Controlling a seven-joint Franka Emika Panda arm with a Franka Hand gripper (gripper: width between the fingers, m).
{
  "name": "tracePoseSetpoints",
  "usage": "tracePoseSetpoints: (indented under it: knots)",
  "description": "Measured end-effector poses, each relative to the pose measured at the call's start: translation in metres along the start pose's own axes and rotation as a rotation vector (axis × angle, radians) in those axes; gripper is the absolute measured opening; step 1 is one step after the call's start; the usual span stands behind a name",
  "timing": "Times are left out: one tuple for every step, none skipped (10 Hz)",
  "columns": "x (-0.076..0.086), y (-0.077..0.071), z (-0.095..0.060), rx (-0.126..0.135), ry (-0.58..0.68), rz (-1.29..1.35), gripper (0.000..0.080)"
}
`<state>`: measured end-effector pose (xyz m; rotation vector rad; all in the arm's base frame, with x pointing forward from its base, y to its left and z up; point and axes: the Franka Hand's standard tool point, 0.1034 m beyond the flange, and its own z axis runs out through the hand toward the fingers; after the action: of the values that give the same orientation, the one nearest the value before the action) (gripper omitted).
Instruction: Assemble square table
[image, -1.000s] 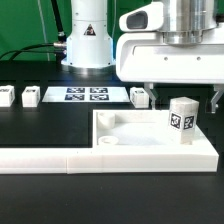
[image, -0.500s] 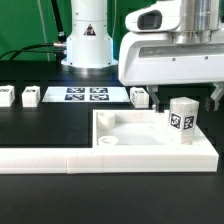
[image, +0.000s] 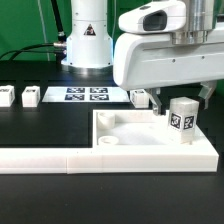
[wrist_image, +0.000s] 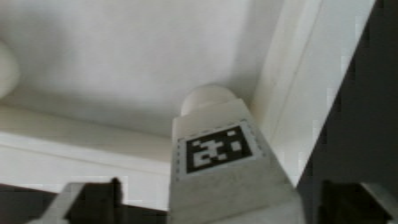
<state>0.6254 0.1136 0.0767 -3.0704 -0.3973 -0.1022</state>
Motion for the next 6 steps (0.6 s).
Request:
tracePoseSetpoints:
  knots:
    - [0.0, 0.0, 0.0, 0.0, 0.0, 0.0, 0.0399]
    - [0.0, 0.0, 0.0001, 0.0, 0.0, 0.002, 0.0288]
    - [0.0, -0.0001, 0.0001, 0.0, 0.0, 0.024, 0.0288]
    - [0.0, 0.0, 0.0001, 0.0, 0.0, 0.023, 0.0288]
    - [-0.0001, 0.0002, 0.0002, 0.003, 0.001, 0.05, 0.0288]
    - [-0.0006, 0.0018, 0.0005, 0.014, 0.002, 0.161, 0.0288]
